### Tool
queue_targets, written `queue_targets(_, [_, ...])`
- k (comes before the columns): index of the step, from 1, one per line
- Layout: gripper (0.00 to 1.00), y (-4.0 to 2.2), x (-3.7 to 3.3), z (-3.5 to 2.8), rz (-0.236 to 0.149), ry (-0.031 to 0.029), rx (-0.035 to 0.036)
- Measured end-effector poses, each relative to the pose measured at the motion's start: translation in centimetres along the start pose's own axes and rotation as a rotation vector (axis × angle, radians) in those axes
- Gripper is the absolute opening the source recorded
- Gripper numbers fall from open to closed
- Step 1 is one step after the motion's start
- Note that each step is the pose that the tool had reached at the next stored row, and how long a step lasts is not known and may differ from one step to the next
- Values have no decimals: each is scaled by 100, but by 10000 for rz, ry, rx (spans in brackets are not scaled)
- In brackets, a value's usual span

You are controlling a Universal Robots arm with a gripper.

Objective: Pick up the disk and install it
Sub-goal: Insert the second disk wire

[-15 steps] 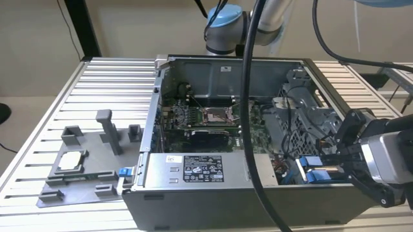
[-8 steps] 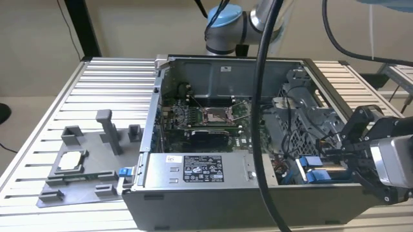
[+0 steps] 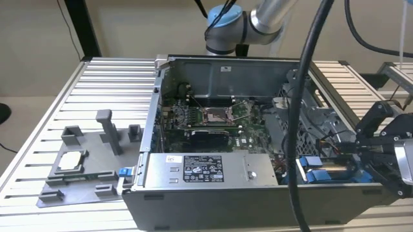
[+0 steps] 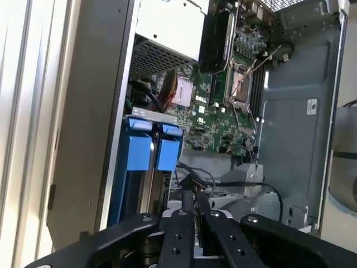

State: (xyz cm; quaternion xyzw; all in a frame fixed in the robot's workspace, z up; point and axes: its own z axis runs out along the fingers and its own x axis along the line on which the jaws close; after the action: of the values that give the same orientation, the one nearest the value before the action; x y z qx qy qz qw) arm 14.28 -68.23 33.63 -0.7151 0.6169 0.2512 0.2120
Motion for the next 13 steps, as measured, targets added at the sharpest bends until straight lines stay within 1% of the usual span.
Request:
queue_targets(2, [0,-82,27,-11,-6,-58,6])
queue_targets(4, [0,-141,69,-19,-8,-86,9])
queue_targets(5, [0,-160,99,-23,-9,-90,10])
queue_targets(6, [0,-197,166,-31,-10,-95,11])
queue_targets(9, [0,-252,259,-43,-11,-102,11])
queue_targets(11, [0,-294,314,-52,-13,-118,13])
queue_targets(12, [100,-314,335,-56,-13,-132,15])
queue_targets(13, [100,-330,351,-58,-16,-160,18])
